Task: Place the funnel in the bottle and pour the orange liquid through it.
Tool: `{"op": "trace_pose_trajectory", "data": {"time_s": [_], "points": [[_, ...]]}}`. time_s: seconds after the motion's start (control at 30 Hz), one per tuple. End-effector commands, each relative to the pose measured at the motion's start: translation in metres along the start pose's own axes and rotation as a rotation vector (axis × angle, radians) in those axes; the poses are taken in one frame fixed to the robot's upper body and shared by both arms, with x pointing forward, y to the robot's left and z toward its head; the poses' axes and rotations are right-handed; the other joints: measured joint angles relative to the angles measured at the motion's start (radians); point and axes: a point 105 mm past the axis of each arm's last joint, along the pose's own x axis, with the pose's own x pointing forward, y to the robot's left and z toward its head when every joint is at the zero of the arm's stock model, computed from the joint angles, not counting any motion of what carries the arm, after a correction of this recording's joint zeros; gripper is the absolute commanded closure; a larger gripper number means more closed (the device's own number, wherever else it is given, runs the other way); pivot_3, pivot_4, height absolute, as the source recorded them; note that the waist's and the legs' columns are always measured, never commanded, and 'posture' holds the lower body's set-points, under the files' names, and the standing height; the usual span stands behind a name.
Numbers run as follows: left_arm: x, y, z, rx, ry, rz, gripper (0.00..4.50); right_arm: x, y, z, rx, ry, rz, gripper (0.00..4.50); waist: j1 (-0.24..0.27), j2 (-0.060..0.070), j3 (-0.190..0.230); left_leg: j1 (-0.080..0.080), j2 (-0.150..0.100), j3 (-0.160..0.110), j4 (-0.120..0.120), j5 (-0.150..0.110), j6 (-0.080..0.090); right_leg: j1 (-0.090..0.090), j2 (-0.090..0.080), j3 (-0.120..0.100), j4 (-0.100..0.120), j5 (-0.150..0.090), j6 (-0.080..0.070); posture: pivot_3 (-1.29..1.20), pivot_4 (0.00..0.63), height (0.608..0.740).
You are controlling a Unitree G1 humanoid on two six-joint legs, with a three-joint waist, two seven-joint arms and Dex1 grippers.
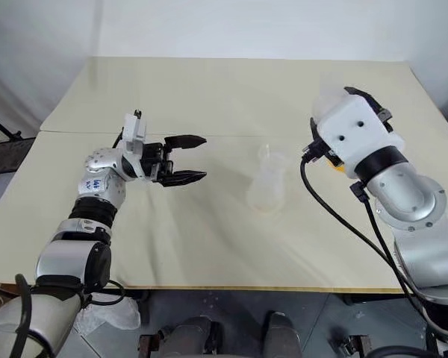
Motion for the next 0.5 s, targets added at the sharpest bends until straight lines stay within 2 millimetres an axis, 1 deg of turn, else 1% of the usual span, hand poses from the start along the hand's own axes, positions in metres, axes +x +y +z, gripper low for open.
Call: {"op": "trace_pose_trajectory", "data": {"time_s": [0.03,0.23,0.5], "points": [[0.0,-0.003,0.012,0.049,-0.01,-0.065,0.0,0.001,-0.001,0.017,-0.126,-0.062,0.002,1.69,0.0,0.0,0.0,-0.001,0.0,0.0,0.0,0.0,0.0,0.0,0.0,0.0,0.0,0.0,0.0,0.0,0.15,0.74],[-0.001,-0.007,0.008,0.047,-0.026,-0.076,0.0,0.009,0.01,0.016,-0.279,-0.052,0.044,1.69,0.0,0.0,0.0,-0.001,0.0,-0.001,0.0,0.0,0.0,-0.001,0.0,-0.001,0.0,0.0,0.0,0.0,0.15,0.74],[0.004,-0.013,0.002,0.051,-0.02,-0.083,0.0,0.011,0.007,0.018,-0.412,-0.065,0.038,1.69,-0.001,0.0,0.0,-0.001,0.0,-0.001,0.0,0.0,0.0,-0.001,0.0,-0.001,0.0,0.0,0.0,0.0,0.15,0.74]]}}
